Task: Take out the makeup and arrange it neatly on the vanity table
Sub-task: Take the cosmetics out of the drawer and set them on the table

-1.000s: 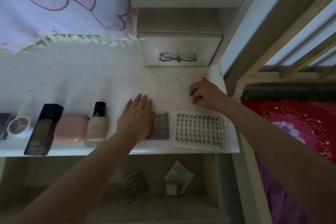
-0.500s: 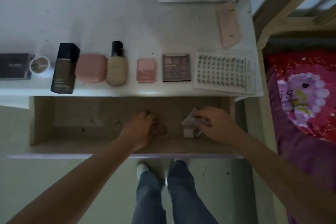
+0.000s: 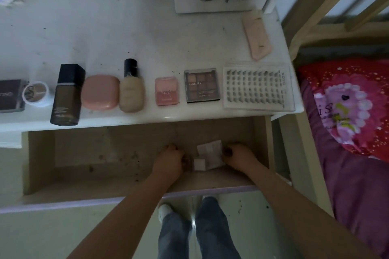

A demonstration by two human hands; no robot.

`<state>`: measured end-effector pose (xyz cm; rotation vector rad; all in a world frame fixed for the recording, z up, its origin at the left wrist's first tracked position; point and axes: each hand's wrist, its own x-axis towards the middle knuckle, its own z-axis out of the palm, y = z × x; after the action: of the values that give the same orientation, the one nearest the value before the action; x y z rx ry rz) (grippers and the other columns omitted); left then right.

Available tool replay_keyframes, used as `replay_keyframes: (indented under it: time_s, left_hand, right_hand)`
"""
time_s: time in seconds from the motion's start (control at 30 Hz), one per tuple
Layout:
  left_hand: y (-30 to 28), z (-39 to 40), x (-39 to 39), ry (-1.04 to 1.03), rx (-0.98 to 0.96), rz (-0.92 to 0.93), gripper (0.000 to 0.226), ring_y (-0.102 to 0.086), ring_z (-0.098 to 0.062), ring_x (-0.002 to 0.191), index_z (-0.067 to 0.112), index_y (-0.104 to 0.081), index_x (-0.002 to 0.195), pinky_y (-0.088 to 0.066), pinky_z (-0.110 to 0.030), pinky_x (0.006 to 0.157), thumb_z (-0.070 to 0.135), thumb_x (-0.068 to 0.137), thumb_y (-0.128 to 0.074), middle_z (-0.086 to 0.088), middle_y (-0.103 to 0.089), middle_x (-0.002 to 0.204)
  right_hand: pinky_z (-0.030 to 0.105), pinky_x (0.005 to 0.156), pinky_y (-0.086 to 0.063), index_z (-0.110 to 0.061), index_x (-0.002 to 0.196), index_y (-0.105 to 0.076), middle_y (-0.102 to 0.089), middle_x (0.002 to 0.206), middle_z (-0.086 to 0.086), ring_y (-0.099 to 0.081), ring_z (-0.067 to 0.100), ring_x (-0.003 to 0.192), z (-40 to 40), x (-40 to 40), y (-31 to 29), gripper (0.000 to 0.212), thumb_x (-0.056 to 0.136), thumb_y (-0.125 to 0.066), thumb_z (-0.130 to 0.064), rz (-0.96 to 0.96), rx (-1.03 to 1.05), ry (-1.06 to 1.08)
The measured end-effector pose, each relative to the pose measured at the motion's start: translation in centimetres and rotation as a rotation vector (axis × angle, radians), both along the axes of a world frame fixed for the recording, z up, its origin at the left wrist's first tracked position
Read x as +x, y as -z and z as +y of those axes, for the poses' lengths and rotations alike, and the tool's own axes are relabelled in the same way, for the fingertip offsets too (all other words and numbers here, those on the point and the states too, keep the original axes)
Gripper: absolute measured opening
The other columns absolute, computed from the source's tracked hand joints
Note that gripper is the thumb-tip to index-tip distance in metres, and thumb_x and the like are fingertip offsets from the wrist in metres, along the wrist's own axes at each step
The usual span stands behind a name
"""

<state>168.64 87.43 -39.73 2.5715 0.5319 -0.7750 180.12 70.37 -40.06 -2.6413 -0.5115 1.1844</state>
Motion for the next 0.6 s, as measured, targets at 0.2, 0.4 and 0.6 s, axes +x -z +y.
replay_keyframes:
  time_s: [0.2,0.4,0.6]
  left_hand:
    - [-1.2,0.4,-0.8,0.006,-0.105,-0.017,0.027,-0.056,-0.027,0.109,0.017,-0.061,0.115,-0.045,-0.036,0.094,0.023,0.092,-0.048,-0.011,-0.062,0.119]
    - [-1.7,0.1,-1.2,0.062,-0.074,0.007,0.028,-0.056,-0.025,0.109,0.02,-0.061,0.117,-0.046,-0.036,0.094,0.023,0.095,-0.042,-0.009,-0.062,0.12]
    - [-6.3,0.9,-1.1,0.172,0.034,-0.072,0.029,-0.056,-0.027,0.1,0.018,-0.058,0.11,-0.046,-0.031,0.078,0.037,0.094,-0.043,-0.009,-0.062,0.108]
  right_hand:
    - [0.037,0.104,-0.035,-0.014,0.14,-0.031,-0.017,0.149,0.013,-0.029,0.033,0.132,2.9,-0.3,-0.3,0.06,0.085,-0.054,-0.019,-0.07,0.026,-0.142]
    - [0.036,0.094,-0.041,-0.006,0.129,-0.04,-0.045,0.132,0.019,-0.046,0.033,0.119,2.1,-0.9,-1.1,0.047,0.085,-0.053,-0.013,-0.136,0.031,-0.287]
    - [0.025,0.069,-0.038,-0.01,0.111,-0.053,-0.061,0.104,0.012,-0.059,0.026,0.091,-0.8,-1.0,-7.2,0.027,0.084,-0.058,-0.014,-0.375,0.22,-0.347]
